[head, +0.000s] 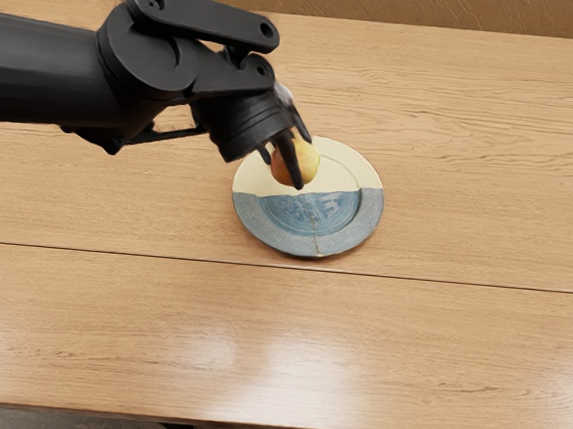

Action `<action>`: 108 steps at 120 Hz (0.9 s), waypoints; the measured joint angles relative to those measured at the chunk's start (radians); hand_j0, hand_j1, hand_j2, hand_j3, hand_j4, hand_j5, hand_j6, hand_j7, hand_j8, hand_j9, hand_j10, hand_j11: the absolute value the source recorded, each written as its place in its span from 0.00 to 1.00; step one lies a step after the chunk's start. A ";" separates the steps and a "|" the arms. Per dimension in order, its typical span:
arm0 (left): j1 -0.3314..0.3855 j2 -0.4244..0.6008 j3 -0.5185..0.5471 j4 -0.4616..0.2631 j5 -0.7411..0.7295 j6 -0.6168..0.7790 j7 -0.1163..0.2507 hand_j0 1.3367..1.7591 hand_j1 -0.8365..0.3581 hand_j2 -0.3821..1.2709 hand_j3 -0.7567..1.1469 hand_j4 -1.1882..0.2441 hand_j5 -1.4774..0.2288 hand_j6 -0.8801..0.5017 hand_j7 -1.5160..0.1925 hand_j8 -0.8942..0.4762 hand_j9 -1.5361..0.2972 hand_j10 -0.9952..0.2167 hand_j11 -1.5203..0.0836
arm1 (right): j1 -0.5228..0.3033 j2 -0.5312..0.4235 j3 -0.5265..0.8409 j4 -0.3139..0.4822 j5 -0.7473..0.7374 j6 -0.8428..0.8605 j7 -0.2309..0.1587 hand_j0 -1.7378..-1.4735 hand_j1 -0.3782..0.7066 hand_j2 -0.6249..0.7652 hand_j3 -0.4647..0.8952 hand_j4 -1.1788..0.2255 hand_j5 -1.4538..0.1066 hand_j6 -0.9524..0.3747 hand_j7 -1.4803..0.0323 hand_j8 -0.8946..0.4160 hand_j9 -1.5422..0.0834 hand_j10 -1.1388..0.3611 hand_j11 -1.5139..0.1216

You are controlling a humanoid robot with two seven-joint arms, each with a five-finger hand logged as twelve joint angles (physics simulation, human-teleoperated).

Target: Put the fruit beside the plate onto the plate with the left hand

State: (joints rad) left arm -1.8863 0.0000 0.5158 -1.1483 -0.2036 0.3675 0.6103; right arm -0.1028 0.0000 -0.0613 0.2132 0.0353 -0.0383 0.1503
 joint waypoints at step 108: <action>0.111 0.000 -0.100 0.093 0.058 -0.040 0.001 0.76 0.72 0.28 0.40 0.62 0.64 0.45 0.67 0.46 0.63 0.58 0.72 | 0.000 0.000 0.000 0.000 0.000 0.000 0.000 0.30 0.07 0.44 0.34 0.81 0.90 0.69 0.95 0.65 0.92 0.73 0.90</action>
State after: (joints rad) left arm -1.7753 0.0000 0.4155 -1.0552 -0.1458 0.3276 0.6109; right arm -0.1028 0.0000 -0.0614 0.2132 0.0353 -0.0383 0.1503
